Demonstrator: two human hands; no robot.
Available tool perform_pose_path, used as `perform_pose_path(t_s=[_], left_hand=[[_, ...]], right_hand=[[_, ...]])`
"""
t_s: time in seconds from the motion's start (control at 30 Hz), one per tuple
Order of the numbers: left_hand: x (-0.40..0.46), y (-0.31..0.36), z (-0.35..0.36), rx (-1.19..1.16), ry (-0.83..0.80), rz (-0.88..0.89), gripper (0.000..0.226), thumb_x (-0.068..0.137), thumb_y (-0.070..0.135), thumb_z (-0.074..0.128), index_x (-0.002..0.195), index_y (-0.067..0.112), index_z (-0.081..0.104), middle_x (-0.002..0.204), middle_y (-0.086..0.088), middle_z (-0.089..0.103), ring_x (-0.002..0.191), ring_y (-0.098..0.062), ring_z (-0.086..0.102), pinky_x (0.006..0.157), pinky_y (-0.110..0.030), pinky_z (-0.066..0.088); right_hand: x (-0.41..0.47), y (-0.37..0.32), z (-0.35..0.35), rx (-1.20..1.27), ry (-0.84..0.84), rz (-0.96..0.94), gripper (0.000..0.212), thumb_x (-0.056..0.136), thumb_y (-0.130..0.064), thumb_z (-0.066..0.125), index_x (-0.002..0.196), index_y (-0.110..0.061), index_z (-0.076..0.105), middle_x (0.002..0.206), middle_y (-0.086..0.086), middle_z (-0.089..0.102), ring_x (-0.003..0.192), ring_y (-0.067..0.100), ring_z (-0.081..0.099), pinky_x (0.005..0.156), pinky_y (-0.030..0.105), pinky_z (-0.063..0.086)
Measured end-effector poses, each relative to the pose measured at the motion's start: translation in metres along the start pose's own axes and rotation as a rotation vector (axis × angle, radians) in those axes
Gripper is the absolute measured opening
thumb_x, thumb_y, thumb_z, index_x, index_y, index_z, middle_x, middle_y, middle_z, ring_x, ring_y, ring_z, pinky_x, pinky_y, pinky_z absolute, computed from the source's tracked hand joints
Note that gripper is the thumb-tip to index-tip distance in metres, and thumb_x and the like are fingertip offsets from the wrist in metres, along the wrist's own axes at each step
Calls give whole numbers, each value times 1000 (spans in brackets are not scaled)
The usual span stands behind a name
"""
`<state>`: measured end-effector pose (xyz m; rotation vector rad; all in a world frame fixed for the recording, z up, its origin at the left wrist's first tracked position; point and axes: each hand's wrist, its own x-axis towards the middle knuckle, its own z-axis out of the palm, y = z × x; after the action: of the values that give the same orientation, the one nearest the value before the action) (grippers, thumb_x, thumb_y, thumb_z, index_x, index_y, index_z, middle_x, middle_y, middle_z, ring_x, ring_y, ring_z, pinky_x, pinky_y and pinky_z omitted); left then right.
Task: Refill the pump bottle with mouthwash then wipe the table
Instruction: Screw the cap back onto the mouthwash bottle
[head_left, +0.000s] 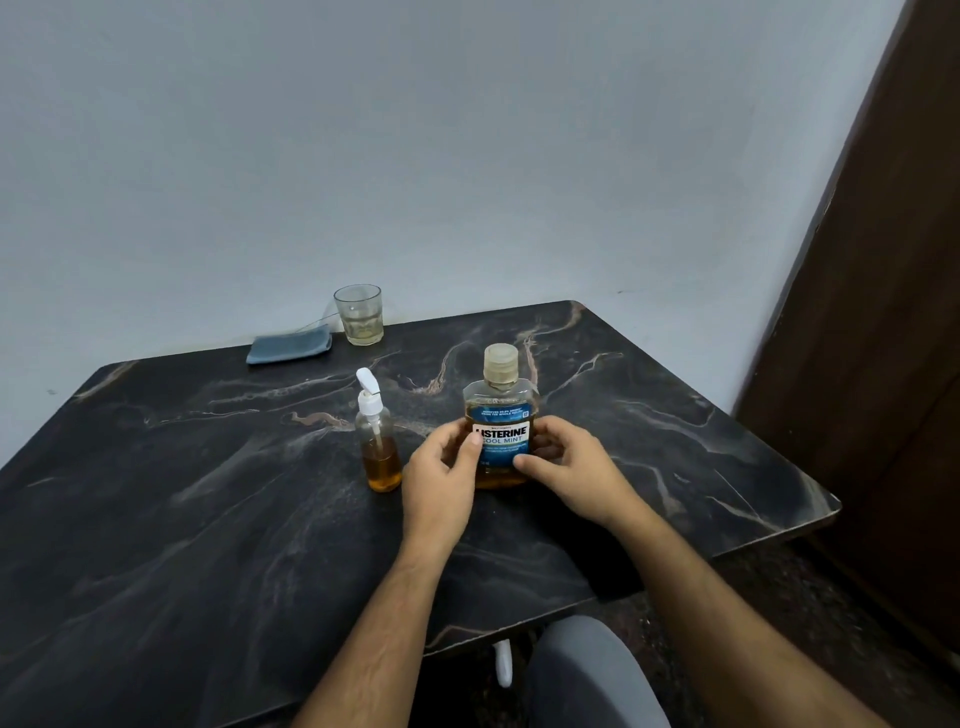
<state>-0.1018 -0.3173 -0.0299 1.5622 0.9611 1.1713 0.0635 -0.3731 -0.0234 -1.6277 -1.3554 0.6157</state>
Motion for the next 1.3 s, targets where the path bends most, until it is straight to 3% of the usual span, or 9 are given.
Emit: perform_pose_path(t_s=[0.17,0.4,0.53,0.63,0.87,1.03,1.2,1.3], left_hand=[[14,8,11,4,-50,-7,29,100,17,55,125,26,65,110,17,70,109,2,64,96,-26,52],[54,7,65,-29,-261,-82,50,95,-1,40,134,27,51,137,2,61,130,-8,53,115,-42,40],[69,9,95,-55,-370,-129,61,88,-9,37,132,30,50,135,2,63,129,-12,55,113,-44,41],[73,13,110,-82,-410,-148,62,86,-9,36,120,40,53,133,1,65,128,-14,57,112,-45,42],[70,18,124,-82,-453,-150,62,91,-12,35,140,25,44,138,-3,61,128,-13,56,113,-43,41],[63,22,124,-62,-472,-128,71,89,-15,36,151,21,35,150,-3,48,138,-13,45,118,-39,35],[53,20,114,16,-420,-39,65,92,-7,48,150,19,37,151,2,46,133,-2,41,111,-23,33],[43,13,102,61,-366,1,55,95,3,54,146,21,45,149,3,49,135,-6,44,113,-28,37]], right_hand=[[4,4,1,-102,155,-5,24,79,-21,81,96,-30,67,89,-9,73,81,5,69,81,33,58],[13,12,-31,-309,406,96,24,80,-34,79,99,-25,69,87,-7,74,81,9,68,78,38,58],[15,20,-54,-397,443,143,26,79,-41,78,98,-26,67,86,-9,73,80,10,68,73,39,59],[16,25,-67,-424,474,154,26,78,-43,78,95,-26,66,84,-8,72,79,12,68,72,39,58],[12,30,-71,-448,495,182,27,79,-45,75,97,-27,65,87,-8,73,83,15,68,72,37,57],[10,31,-70,-446,499,179,27,80,-44,75,99,-27,65,88,-8,72,83,13,68,73,36,57],[8,31,-70,-445,502,190,40,80,-44,77,112,-23,64,106,-6,71,94,14,67,80,38,57],[-1,29,-63,-447,645,103,45,83,-43,75,119,-18,62,113,-1,65,101,18,63,81,40,56]])
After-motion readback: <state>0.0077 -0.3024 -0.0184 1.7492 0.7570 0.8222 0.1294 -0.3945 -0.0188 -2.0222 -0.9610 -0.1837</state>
